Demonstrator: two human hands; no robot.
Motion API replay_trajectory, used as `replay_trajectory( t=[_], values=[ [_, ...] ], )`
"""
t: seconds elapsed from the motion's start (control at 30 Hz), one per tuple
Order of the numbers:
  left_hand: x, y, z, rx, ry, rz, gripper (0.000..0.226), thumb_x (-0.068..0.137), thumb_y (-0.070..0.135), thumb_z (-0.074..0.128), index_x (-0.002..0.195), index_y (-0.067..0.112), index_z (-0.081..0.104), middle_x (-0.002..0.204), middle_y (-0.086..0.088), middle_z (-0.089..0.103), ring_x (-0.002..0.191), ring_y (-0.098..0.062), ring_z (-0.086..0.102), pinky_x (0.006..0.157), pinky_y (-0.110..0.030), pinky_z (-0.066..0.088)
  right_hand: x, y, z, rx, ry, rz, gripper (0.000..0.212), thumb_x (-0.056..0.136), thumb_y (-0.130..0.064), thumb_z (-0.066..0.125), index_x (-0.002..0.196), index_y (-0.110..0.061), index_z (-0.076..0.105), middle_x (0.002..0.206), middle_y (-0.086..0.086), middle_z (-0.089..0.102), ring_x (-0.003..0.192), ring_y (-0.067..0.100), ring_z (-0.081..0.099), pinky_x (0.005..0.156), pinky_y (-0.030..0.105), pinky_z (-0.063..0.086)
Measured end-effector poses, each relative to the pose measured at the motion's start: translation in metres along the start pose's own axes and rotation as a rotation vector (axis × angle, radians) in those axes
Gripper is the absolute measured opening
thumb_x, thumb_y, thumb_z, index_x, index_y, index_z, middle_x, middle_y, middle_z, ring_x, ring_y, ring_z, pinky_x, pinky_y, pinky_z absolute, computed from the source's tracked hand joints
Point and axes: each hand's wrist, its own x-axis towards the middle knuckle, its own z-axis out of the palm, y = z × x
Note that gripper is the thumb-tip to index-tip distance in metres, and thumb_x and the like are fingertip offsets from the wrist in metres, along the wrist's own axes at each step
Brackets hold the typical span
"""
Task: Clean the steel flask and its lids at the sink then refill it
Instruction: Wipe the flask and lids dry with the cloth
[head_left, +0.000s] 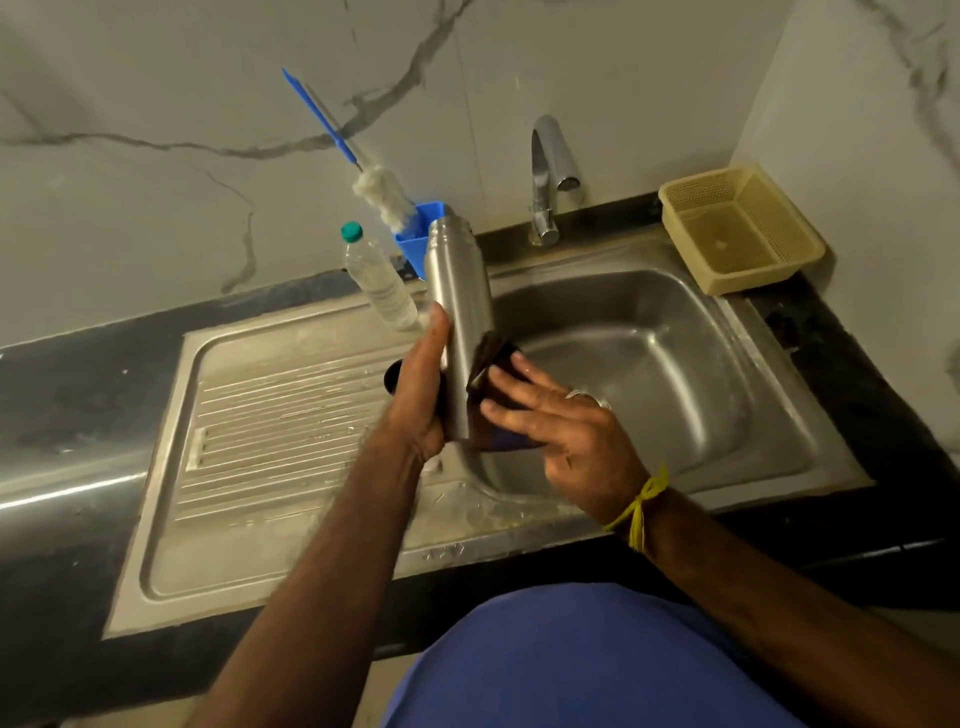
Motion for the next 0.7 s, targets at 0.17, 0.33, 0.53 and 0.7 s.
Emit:
replay_trajectory(
  t=[0.17,0.33,0.53,0.7],
  values=[
    [0.009,0.009,0.002,0.021,0.01,0.056,0.092,0.072,0.059,0.084,0.14,0.005,0.052,0.125,-0.023,0.067,0.109,-0.037,0.068,0.094,-0.048,0.056,-0.004,-0.005,0.005,-0.058,-0.035,-0.119,0.049,0.089,0.014,0.045,0.13,-0.005,0.064,0.146,0.017,0.051,0.144,0.037,0.038,0.113,0.046,0.041],
    [0.015,0.015,0.001,-0.025,0.057,0.035,0.087,0.072,0.06,0.08,0.138,0.008,0.056,0.129,-0.024,0.066,0.113,-0.034,0.068,0.093,-0.048,0.057,-0.001,0.0,-0.002,0.036,0.091,0.092,0.067,0.073,0.025,0.049,0.131,-0.007,0.062,0.145,0.015,0.053,0.142,0.031,0.043,0.114,0.043,0.041],
    [0.015,0.002,-0.004,-0.089,0.079,0.056,0.094,0.07,0.065,0.082,0.139,0.006,0.056,0.13,-0.023,0.065,0.118,-0.037,0.065,0.106,-0.055,0.05,-0.001,0.004,0.0,0.084,0.015,-0.013,0.062,0.075,0.023,0.048,0.127,-0.006,0.066,0.144,0.014,0.054,0.142,0.031,0.043,0.115,0.043,0.04],
    [0.007,-0.01,-0.001,-0.071,0.108,0.098,0.078,0.079,0.058,0.078,0.132,0.003,0.062,0.126,-0.027,0.067,0.121,-0.043,0.063,0.107,-0.062,0.045,0.008,0.0,0.012,0.143,0.156,0.23,0.069,0.073,0.027,0.053,0.132,-0.008,0.063,0.146,0.009,0.053,0.14,0.024,0.046,0.111,0.047,0.044]
  ],
)
